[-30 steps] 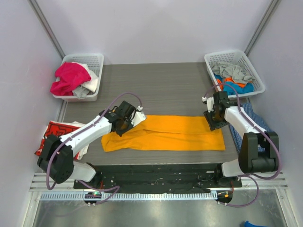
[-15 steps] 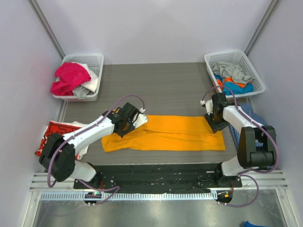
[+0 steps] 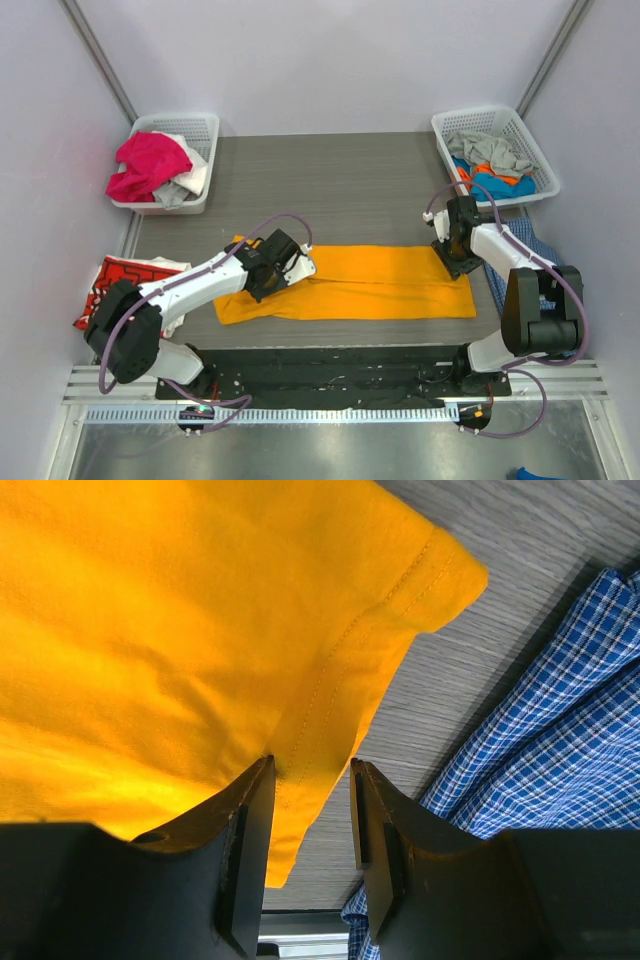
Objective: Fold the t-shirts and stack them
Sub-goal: Fold the other side of the tshirt into a rectangle
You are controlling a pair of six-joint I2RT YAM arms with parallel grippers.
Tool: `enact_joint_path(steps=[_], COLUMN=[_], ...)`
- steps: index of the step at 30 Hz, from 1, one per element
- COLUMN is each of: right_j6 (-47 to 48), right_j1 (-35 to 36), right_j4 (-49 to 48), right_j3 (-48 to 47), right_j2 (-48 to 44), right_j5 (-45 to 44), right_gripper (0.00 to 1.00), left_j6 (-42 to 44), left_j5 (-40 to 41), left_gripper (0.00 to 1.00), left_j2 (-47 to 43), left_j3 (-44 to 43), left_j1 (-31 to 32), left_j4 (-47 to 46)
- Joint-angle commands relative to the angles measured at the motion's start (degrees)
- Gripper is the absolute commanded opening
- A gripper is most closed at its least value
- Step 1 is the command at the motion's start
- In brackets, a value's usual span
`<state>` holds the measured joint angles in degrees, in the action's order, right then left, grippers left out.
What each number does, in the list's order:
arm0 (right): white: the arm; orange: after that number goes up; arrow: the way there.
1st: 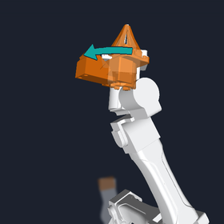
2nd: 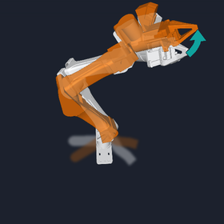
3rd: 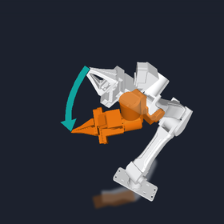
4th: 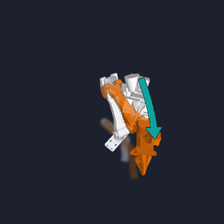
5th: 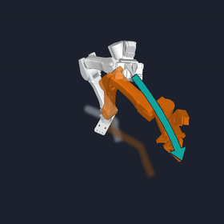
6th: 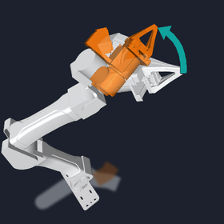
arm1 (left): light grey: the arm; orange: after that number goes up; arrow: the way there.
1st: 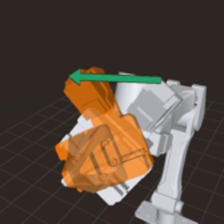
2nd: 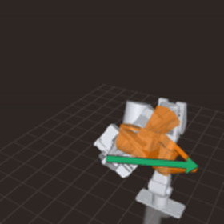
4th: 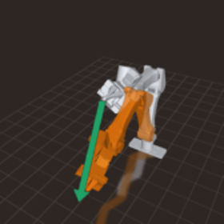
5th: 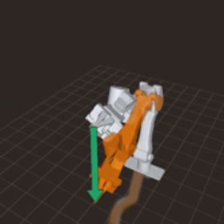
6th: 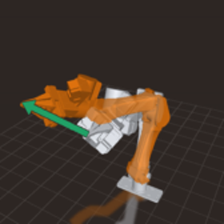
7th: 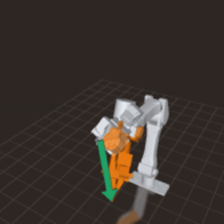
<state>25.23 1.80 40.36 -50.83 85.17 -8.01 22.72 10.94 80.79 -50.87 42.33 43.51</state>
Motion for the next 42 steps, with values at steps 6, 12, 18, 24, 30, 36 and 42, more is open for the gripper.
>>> enact_joint_path(steps=[6,12,18,24,30,36,42], right_j6=[0.52,0.69,0.43,-0.01,-0.36,-0.1,0.16], right_j1=[0.31,0.31,0.31,0.31,0.31,0.31,0.31], right_j4=[-0.81,-1.07,-1.25,-1.51,-1.86,-1.86,-1.86], right_j3=[-0.32,0.55,0.64,0.47,0.47,1.08,1.87], right_j2=[0.18,-0.09,0.26,0.79,1.06,0.0,-0.7], right_j5=[-0.87,-1.04,-0.69,-0.34,0.1,0.01,-0.08], right_gripper=[0.43,0.42,0.42,0.43,0.42,0.42,0.42], left_j6=[-0.4,-0.04,1.62,4.26,7.42,8.57,10.06], left_j5=[1.98,2.16,-5.48,-7.69,-5.31,-9.09,-11.63], left_gripper=[0.02,0.24,0.44,0.59,0.65,0.66,0.66], left_j2=[1.56,-1.24,-7.92,-11.37,-5.83,1.98,7.79], left_j3=[2.0,2.8,1.83,-0.01,0.07,-4.84,-10.2], left_j1=[0.65,0.65,0.65,0.65,-0.49,-4.26,-6.99], left_j4=[-0.7,-3.86,-5.89,-7.82,-14.32,-18.36,-18.11])
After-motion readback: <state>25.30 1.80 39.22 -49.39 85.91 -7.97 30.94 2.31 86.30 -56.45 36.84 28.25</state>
